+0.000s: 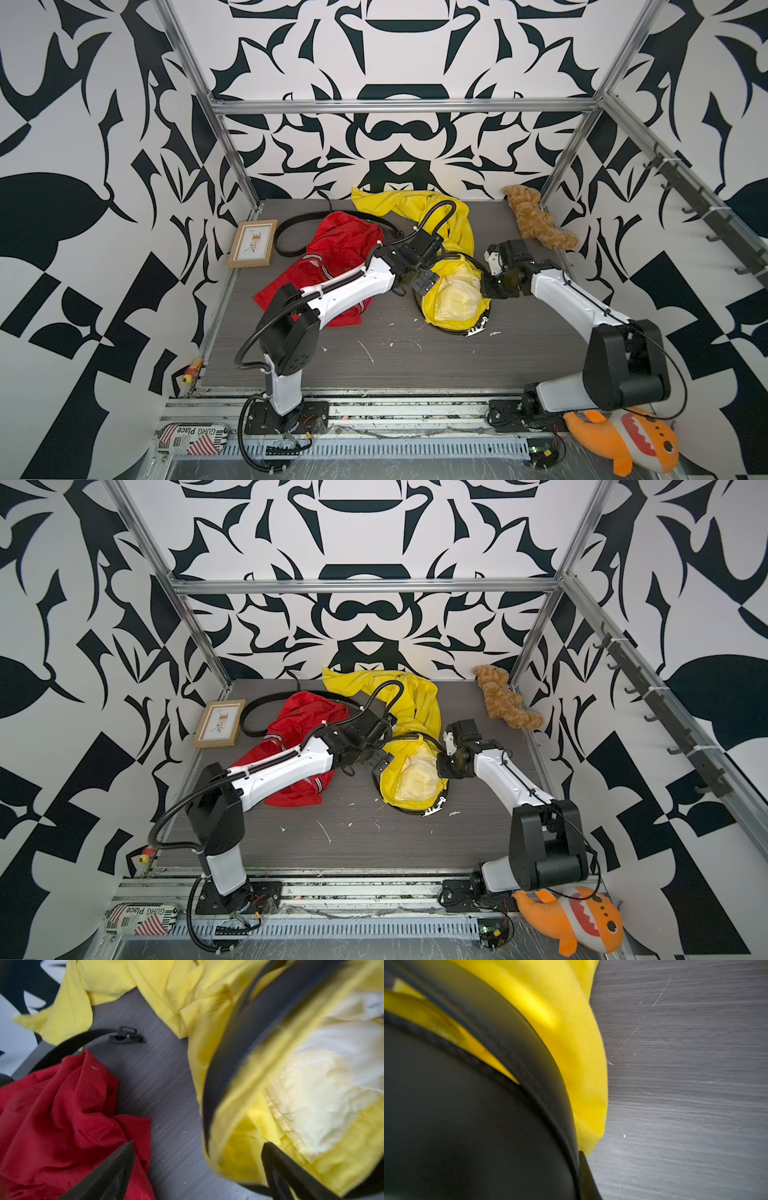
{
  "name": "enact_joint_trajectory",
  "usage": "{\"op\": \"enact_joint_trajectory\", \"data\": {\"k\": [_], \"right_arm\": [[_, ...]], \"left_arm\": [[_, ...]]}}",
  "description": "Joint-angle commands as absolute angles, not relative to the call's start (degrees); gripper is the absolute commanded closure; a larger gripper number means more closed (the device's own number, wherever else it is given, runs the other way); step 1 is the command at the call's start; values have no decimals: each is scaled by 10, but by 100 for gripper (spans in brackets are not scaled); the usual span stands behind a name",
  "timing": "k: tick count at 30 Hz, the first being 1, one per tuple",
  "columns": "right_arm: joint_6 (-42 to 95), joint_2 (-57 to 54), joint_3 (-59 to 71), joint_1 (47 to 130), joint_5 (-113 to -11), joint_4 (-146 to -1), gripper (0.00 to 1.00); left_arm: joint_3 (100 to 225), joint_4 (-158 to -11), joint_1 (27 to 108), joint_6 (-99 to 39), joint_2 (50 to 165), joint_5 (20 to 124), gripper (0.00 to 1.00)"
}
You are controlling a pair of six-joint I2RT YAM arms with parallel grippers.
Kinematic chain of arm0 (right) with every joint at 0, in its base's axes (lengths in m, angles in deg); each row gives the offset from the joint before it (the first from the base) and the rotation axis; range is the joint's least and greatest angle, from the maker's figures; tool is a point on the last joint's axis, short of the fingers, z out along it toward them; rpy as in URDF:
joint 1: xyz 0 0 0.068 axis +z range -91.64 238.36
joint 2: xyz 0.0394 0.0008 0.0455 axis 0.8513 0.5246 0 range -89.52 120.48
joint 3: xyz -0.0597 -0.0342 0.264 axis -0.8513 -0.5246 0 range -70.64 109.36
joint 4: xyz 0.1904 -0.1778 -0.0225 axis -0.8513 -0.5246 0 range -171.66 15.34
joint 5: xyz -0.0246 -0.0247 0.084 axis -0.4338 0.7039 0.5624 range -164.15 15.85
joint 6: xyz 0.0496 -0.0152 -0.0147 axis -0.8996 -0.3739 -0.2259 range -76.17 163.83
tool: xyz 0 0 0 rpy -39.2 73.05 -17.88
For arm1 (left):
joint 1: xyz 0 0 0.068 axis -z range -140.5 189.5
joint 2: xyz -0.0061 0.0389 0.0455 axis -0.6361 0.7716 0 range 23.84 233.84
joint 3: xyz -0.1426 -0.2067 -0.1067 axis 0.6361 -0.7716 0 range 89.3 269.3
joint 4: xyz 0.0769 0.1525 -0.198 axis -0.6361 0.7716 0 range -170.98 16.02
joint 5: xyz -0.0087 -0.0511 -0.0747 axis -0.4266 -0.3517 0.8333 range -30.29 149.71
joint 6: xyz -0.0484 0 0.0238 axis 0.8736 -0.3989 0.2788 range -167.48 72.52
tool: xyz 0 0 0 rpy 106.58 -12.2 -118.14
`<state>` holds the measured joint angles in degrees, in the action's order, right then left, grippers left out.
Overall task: Remove the belt from the trousers
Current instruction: Adjust the trousers at the center of the board.
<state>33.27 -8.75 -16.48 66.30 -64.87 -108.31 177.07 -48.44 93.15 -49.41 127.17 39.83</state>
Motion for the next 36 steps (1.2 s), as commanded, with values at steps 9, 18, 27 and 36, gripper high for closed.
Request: {"op": "enact_joint_trajectory", "data": {"k": [9, 18, 27, 36], "right_arm": [[258, -167, -142, 674, -592, -1107, 100], [248, -196, -105, 673, -563, -1129, 100], [237, -216, -93, 674, -550, -1137, 100], [262, -238, 33, 673, -564, -1196, 100]], "left_arm": [[1671, -561, 1071, -583, 1201, 543, 1], [1579, -665, 1071, -631, 1207, 609, 1], [1594, -752, 1071, -664, 1283, 517, 8], [1619, -744, 1067, -756, 1232, 386, 100]]}}
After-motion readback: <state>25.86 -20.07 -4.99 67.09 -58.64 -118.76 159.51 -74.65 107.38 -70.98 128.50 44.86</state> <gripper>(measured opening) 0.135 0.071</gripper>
